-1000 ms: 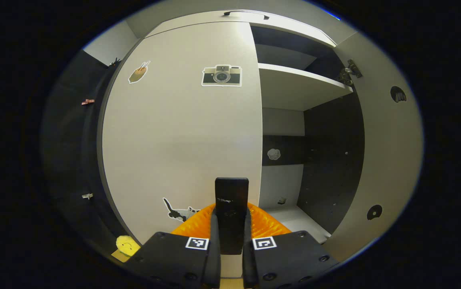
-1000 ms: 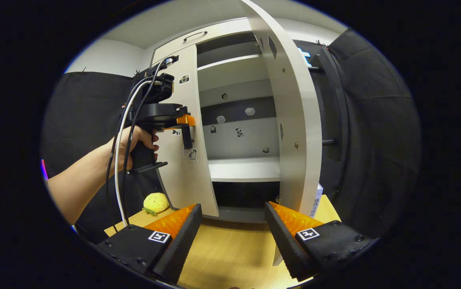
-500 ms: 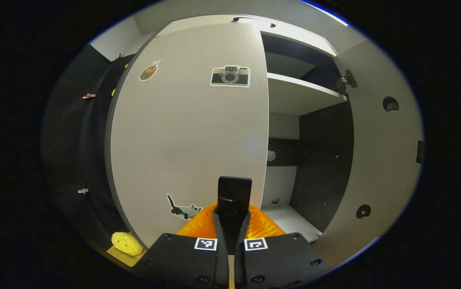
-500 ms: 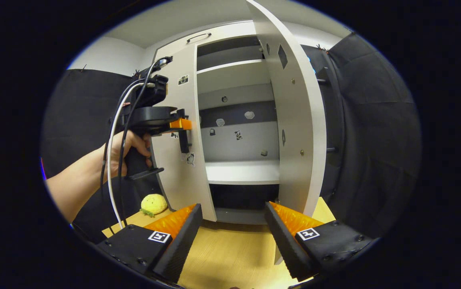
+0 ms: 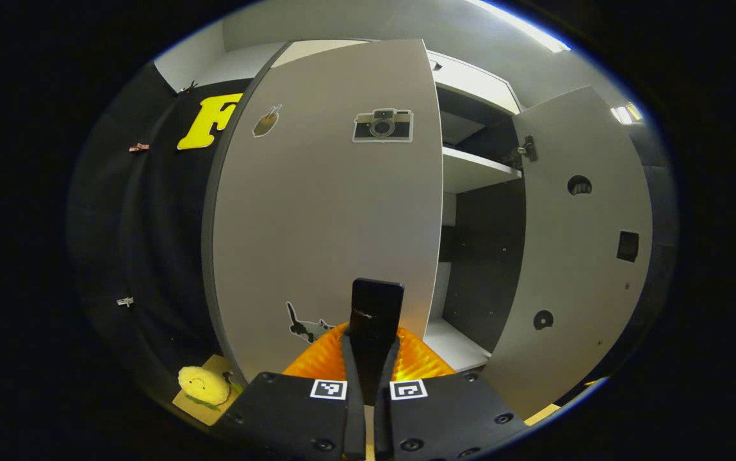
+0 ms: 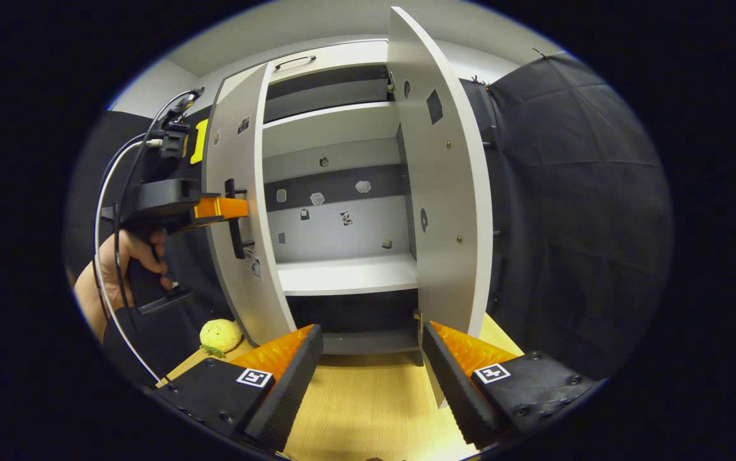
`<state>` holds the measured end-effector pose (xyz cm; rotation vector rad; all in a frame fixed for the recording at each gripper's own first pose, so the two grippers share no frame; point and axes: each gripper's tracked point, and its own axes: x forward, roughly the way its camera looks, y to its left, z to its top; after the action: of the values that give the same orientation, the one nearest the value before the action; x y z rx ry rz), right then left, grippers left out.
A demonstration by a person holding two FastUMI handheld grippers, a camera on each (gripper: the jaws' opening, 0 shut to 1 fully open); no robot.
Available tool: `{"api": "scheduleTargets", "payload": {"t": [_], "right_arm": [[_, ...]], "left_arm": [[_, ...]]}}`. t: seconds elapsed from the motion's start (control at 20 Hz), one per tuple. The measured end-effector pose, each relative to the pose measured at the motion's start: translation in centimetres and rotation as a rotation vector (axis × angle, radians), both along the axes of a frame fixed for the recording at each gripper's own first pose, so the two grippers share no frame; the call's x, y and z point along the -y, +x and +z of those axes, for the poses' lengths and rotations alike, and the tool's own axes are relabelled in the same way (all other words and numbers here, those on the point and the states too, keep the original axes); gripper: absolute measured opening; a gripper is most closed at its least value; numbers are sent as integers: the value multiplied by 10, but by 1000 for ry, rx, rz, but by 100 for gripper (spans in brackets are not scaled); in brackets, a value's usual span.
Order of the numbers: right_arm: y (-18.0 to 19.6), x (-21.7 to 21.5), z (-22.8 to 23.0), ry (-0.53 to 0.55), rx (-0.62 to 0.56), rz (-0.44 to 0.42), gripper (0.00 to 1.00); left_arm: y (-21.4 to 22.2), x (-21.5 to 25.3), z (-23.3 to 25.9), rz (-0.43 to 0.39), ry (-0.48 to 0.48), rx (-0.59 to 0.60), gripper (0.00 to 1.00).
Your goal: Open the right door of the double-door shoe cabinet with the right hand, and open the left door with the left hand.
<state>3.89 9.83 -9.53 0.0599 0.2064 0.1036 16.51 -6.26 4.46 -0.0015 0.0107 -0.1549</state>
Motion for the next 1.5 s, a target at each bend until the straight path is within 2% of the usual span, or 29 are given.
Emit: {"api": "scheduleTargets", "payload": {"t": [0.2,0.5,1.0,1.25,1.45,1.5], "right_arm": [[-14,-9,5,-23,18,-46,98],[-32,-25,11,-43,39,-67,98],[-42,-31,9,-42,24,-85,98],[-44,-27,8,-60,25,-94,98],[-48,-22,8,-55,14,-110,98],[-48,-20,9,-56,14,-114,98]], "left_arm": [[-20,-20,2,-25,-7,16,11],[-57,-51,5,-37,-20,31,10],[-103,-106,3,37,-22,42,9],[-105,-154,8,92,-11,44,9],[-107,-212,5,182,-35,16,6],[-101,-217,6,137,-47,13,6]]}}
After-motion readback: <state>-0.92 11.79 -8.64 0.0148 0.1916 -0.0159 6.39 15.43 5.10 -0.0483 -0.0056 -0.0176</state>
